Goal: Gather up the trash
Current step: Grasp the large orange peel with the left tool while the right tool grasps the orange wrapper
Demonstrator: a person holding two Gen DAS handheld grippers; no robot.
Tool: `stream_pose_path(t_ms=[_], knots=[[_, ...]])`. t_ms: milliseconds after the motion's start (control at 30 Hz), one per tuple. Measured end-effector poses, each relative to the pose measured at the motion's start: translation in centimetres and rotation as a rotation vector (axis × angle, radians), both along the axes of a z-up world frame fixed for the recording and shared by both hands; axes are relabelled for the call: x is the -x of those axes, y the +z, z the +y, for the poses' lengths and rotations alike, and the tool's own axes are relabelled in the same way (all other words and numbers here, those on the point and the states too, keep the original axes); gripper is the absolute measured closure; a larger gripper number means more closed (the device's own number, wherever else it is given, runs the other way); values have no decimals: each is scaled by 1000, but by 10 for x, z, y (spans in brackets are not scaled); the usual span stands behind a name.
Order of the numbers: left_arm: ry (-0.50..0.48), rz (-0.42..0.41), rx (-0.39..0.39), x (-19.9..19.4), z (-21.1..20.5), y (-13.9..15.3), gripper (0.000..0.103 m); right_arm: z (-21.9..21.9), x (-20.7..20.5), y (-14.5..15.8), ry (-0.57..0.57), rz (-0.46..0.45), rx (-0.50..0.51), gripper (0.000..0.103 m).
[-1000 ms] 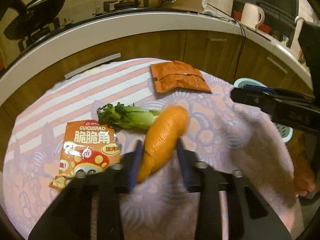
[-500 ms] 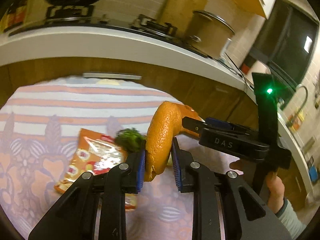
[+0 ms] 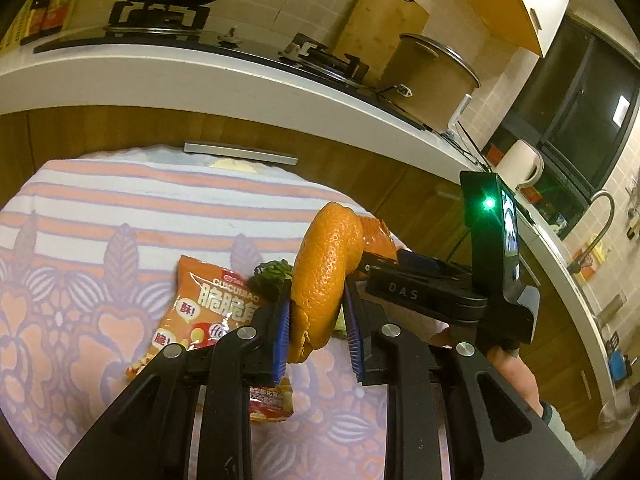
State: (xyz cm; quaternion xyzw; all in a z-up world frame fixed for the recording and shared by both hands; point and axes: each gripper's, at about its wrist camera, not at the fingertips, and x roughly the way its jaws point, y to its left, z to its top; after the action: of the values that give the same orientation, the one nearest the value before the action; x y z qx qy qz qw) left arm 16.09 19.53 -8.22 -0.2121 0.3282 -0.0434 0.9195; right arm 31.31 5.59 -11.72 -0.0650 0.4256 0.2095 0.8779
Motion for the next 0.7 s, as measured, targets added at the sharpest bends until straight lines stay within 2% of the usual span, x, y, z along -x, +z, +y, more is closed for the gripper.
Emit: stream_pose_path(t_ms=[133,267,333,433,700], knots=[[-5,1,-4,-1,-1,0,81,4,6,2,41,-26,-8,60],[-7,8,-12,-2,-3,-2,81,0,8,6,41,-36,-45,68],[-10,5,-16,-1,-4,-1,81,-6,11,10,37,-43,-69,77],[-17,0,-24,0,-8,1,81,-16,16,17,22,-55,-101,80],[-52,-10,-29,0,-28,10,81,-51,36,46,-5,-110,-127,81]])
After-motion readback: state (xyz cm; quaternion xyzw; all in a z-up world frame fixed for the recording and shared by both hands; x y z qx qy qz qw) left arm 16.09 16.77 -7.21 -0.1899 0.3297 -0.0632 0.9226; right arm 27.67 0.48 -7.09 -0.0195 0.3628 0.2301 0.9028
